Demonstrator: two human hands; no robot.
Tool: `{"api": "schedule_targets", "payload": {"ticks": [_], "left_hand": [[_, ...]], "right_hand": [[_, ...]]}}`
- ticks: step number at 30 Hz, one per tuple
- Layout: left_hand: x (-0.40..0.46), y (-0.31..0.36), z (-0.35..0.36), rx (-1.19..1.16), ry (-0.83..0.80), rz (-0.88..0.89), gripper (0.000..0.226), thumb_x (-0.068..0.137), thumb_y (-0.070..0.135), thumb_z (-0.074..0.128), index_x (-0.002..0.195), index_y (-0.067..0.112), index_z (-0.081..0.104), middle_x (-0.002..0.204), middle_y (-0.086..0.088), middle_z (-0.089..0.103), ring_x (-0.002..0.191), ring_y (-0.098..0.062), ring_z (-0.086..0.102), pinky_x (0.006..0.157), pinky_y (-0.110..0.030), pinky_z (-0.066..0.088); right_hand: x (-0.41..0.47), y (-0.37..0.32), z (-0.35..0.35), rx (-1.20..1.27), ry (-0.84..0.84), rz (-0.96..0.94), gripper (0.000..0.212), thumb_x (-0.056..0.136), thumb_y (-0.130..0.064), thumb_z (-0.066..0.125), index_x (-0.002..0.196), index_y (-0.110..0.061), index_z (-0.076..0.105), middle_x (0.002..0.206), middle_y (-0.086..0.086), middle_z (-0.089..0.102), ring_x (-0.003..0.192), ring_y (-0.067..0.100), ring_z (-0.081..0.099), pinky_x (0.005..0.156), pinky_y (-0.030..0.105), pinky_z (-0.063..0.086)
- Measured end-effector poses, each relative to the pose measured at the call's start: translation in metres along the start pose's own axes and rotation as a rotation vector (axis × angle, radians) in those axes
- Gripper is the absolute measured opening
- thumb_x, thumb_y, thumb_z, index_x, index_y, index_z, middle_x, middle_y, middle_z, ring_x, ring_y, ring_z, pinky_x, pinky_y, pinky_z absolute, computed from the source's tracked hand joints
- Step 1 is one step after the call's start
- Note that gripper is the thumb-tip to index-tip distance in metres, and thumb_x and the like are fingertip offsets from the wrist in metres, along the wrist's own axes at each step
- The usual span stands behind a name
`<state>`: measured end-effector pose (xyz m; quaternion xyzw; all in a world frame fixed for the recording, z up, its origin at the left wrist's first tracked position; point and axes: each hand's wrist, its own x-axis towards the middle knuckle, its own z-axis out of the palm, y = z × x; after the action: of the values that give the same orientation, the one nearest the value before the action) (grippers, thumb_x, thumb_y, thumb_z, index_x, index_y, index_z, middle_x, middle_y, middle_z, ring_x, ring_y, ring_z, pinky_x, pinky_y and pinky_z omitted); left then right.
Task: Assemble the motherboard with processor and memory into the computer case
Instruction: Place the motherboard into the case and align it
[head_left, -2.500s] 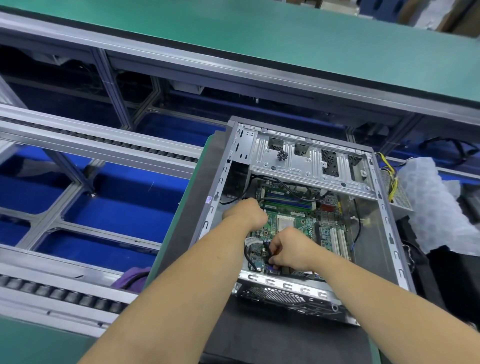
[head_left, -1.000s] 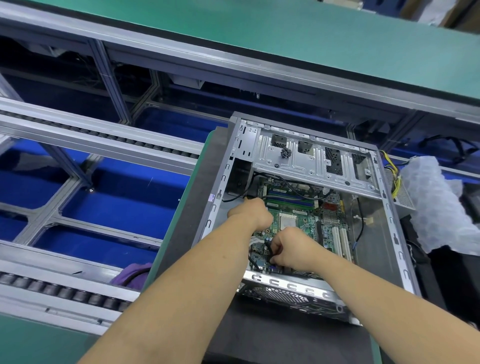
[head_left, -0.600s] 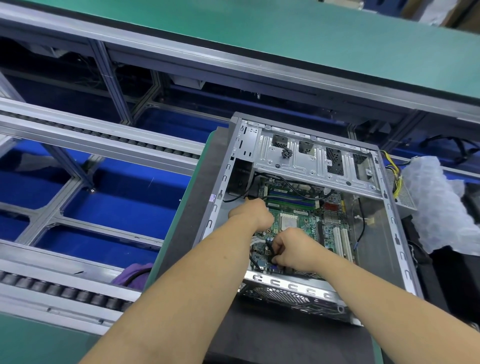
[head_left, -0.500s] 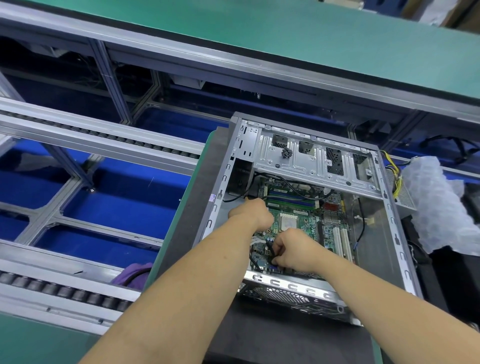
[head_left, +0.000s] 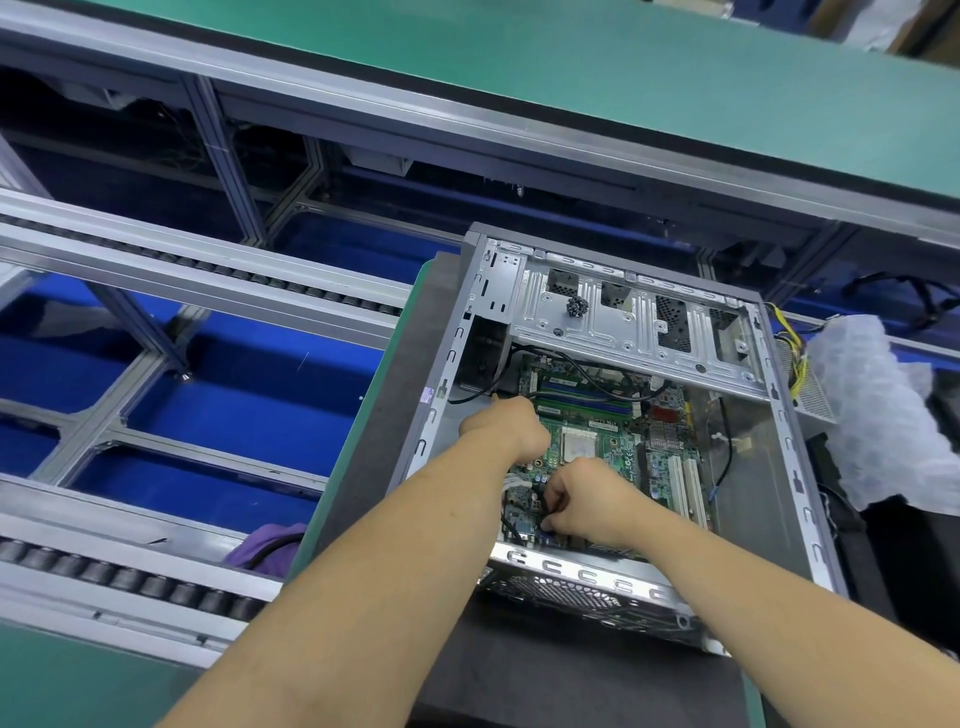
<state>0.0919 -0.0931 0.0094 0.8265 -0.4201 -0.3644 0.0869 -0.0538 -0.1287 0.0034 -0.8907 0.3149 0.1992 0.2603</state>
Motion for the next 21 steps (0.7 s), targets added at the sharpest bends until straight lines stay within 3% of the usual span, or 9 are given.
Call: {"api": "schedule_targets", "payload": {"ticks": [10, 15, 18, 21], "left_hand": [[0.0003, 0.0012, 0.0000, 0.010, -0.003, 0.007, 0.019, 0.091, 0.017, 0.048, 0.072, 0.014, 0.047, 0.074, -0.004, 0.051, 0.070, -0.024, 0.050, 0.068, -0.032, 0.041], [0.0001, 0.0010, -0.0001, -0.006, -0.007, 0.010, 0.011, 0.091, 0.018, 0.048, 0.084, 0.013, 0.055, 0.082, -0.005, 0.055, 0.076, -0.025, 0.054, 0.070, -0.033, 0.043], [-0.0015, 0.0015, 0.0000, -0.008, -0.001, 0.010, 0.023, 0.090, 0.016, 0.048, 0.104, 0.003, 0.062, 0.079, -0.007, 0.054, 0.074, -0.024, 0.053, 0.068, -0.032, 0.040], [-0.0021, 0.0023, -0.0005, -0.008, -0.006, 0.009, 0.029, 0.090, 0.015, 0.048, 0.111, 0.000, 0.061, 0.101, -0.015, 0.063, 0.089, -0.027, 0.063, 0.073, -0.034, 0.046]], "right_hand": [[-0.0008, -0.0005, 0.0008, -0.005, 0.025, -0.017, 0.010, 0.082, -0.016, 0.076, 0.080, -0.007, 0.072, 0.076, 0.004, 0.069, 0.063, 0.013, 0.055, 0.058, 0.025, 0.050], [-0.0008, 0.0007, 0.0008, 0.012, 0.043, 0.000, 0.010, 0.081, -0.016, 0.077, 0.083, -0.007, 0.075, 0.080, 0.007, 0.073, 0.065, 0.013, 0.058, 0.064, 0.028, 0.055], [0.0007, 0.0011, 0.0008, 0.020, 0.035, 0.001, 0.011, 0.082, -0.017, 0.079, 0.080, -0.007, 0.076, 0.079, 0.009, 0.074, 0.065, 0.014, 0.059, 0.065, 0.029, 0.054], [0.0019, 0.0011, 0.0013, 0.016, 0.027, 0.005, 0.013, 0.083, -0.019, 0.079, 0.079, -0.007, 0.076, 0.079, 0.008, 0.073, 0.064, 0.013, 0.058, 0.059, 0.024, 0.050]]}}
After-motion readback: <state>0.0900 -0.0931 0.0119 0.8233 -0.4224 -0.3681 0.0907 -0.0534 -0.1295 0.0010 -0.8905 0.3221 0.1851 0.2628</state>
